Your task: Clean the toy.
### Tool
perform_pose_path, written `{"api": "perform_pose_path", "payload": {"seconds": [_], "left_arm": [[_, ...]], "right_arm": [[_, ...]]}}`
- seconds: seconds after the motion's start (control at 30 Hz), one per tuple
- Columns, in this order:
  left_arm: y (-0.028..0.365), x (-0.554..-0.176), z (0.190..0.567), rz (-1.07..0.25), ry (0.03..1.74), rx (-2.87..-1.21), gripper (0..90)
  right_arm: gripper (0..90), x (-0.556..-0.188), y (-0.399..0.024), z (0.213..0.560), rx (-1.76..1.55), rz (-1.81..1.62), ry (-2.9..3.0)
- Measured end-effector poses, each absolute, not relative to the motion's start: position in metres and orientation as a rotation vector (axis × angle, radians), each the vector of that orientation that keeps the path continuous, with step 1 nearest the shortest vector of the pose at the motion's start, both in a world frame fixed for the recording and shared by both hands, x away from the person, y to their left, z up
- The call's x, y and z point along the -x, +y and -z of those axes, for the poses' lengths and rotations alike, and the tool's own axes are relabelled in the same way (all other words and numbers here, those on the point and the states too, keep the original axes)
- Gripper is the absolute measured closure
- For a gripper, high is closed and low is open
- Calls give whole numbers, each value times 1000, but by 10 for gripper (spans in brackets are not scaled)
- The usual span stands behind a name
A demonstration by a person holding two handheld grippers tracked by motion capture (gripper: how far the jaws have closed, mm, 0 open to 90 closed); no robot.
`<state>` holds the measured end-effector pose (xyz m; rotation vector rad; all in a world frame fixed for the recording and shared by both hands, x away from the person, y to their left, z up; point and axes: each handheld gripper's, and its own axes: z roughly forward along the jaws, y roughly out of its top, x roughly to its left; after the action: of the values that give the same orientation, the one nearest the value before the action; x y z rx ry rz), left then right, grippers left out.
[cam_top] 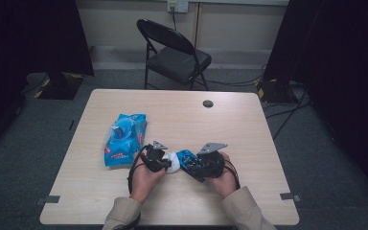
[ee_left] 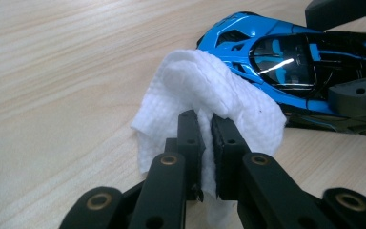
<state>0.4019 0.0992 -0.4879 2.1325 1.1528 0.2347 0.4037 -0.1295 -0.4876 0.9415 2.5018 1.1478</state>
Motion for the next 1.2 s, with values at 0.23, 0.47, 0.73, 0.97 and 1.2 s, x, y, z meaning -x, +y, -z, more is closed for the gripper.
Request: {"api": "perform_pose_path", "payload": {"seconds": [0.23,0.47,0.73,0.97,1.2], "left_arm": [[97,-398,489,-221,1129,-2130,843],[91,-391,489,-218,1111,-2140,844],[78,-382,489,-178,1057,-2162,845],[68,-376,489,-154,1026,-2169,845],[59,-371,489,-150,1000,-2182,846]], "right_arm": [[344,-403,-129,488,-942,-1144,2501],[343,-403,-129,487,-942,-1141,2501],[343,-403,-129,487,-943,-1140,2500],[343,-404,-129,487,-940,-1140,2499],[343,-403,-129,487,-945,-1140,2500]]}}
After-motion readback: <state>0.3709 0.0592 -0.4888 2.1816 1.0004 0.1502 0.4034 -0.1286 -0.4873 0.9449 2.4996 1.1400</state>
